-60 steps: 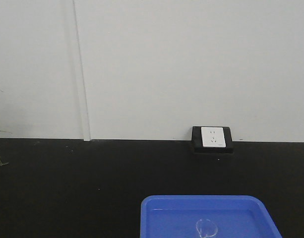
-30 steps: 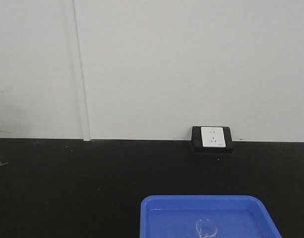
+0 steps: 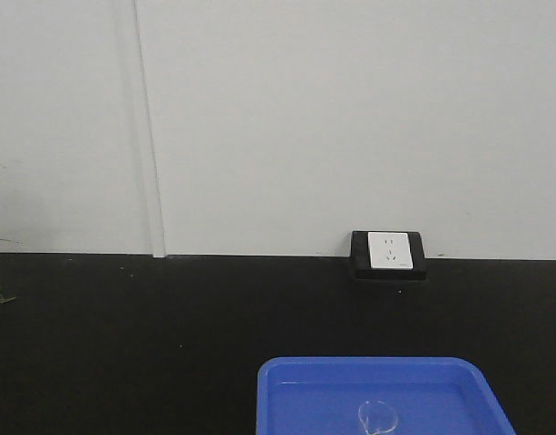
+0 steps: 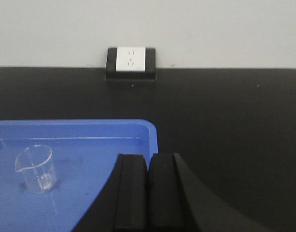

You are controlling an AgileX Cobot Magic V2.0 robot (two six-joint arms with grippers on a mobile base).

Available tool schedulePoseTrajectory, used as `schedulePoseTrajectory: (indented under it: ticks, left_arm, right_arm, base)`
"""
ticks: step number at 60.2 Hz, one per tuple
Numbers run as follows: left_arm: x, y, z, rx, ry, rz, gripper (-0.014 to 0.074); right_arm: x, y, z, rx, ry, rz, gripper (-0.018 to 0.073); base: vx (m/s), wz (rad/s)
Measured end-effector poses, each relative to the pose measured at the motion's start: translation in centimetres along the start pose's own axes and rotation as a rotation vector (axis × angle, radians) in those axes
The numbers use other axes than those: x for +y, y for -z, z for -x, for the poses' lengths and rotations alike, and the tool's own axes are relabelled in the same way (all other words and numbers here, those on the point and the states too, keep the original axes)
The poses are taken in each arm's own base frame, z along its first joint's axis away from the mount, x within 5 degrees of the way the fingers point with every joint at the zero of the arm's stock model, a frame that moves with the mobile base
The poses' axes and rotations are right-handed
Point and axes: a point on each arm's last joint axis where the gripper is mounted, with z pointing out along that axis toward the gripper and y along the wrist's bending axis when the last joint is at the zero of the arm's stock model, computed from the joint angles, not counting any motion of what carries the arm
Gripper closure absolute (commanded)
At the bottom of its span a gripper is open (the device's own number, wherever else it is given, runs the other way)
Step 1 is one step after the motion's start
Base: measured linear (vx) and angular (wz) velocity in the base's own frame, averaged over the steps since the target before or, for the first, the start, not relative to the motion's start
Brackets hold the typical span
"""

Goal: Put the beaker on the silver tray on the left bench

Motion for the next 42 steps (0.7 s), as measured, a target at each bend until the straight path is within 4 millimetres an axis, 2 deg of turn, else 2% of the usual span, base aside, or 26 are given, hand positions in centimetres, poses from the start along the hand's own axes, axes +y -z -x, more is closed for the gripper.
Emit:
schedulePoseTrajectory:
  ticks: [27,42]
  left_arm:
    - [0.0,0.0,0.0,0.000,0.000,0.000,0.0595]
    - [0.0,0.0,0.0,0.000,0.000,0.000,0.0595]
  right_arm:
    - [0.2,-5.0,-2.0,0.167,-0.003,0.022,0.0172]
    - [0.7,-8.2,-3.2,0.166,0.033,0.080,0.0136]
  base:
    - [0.00,0.00]
    - [0.00,0.00]
